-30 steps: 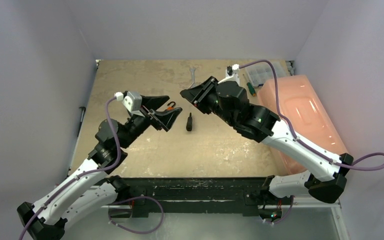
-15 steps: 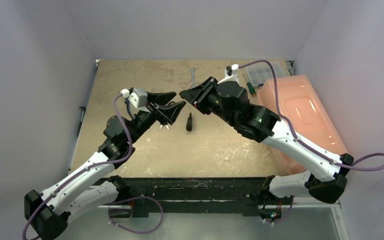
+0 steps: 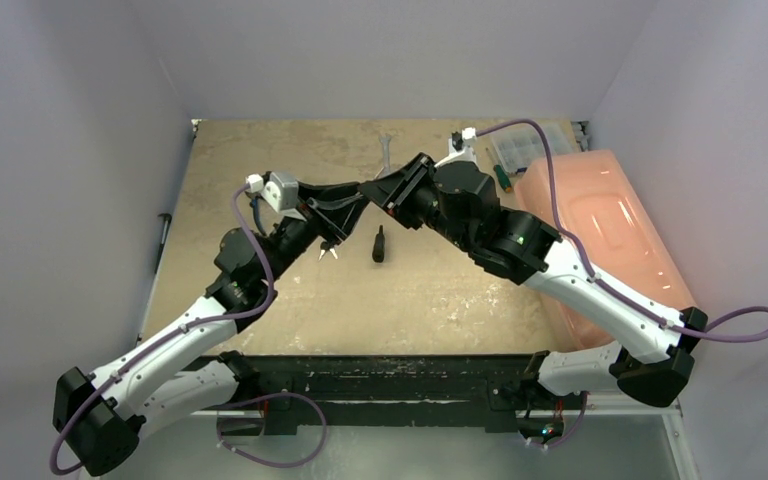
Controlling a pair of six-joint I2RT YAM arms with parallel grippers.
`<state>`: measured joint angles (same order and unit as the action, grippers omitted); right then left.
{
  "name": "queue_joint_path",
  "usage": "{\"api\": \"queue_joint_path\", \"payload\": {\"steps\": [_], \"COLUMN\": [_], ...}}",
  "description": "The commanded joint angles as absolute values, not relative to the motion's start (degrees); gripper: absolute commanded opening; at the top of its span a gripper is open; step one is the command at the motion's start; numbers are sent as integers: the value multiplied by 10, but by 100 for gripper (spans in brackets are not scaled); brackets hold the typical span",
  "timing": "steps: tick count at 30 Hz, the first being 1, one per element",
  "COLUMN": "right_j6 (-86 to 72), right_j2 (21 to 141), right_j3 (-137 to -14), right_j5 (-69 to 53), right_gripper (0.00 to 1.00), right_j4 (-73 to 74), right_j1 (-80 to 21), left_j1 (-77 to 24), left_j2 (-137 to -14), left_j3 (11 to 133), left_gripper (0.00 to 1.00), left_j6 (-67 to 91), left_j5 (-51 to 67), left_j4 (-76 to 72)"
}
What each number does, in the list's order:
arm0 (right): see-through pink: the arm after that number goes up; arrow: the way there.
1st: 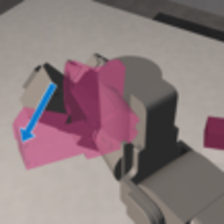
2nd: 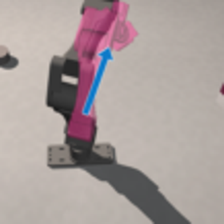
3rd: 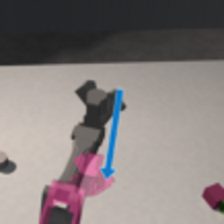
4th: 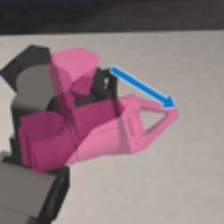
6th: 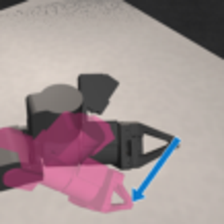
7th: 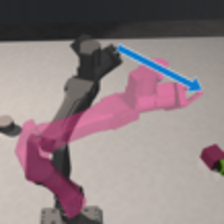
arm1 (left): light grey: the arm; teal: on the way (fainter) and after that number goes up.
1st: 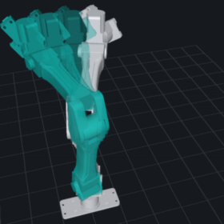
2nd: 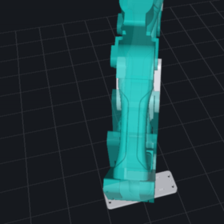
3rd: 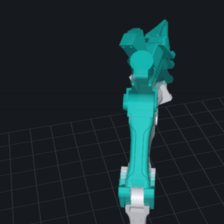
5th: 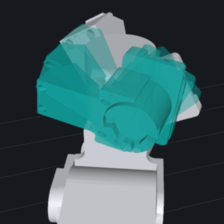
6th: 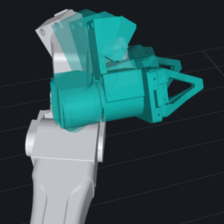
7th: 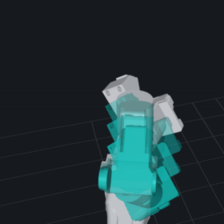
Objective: Unlock with the key
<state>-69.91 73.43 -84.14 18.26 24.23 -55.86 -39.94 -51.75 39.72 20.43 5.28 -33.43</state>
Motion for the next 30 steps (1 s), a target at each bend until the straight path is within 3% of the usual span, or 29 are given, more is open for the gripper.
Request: {"api": "queue_joint_path", "payload": {"steps": [1, 5, 8, 12, 14, 18, 25, 30], "right_j6": [-702, -705, -709, -710, -708, -695, -688, -687], "right_j2": [716, 718, 719, 719, 717, 714, 704, 696], "right_j3": [-847, -842, -836, -834, -835, -835, -833, -827], "right_j5": [168, 164, 160, 164, 166, 168, 192, 220], "right_gripper": [3, 3, 3, 4, 11, 44, 80, 85], "right_j4": [214, 210, 208, 211, 213, 209, 217, 228], "right_j1": [-557, -557, -557, -557, -557, -557, -557, -542], "left_j1": [-402, -402, -402, -402, -402, -402, -402, -402], "left_j2": [-524, -532, -535, -536, -536, -531, -521, -517], "left_j3": [404, 408, 409, 411, 415, 417, 417, 413], "left_gripper": [32, 19, 3, 0, 0, 0, 0, 0], "left_j6": [207, 213, 218, 223, 225, 229, 227, 230], "left_j5": [44, 43, 41, 29, 28, 23, 19, 46], "left_j4": [-374, -380, -384, -377, -368, -357, -346, -349]}}
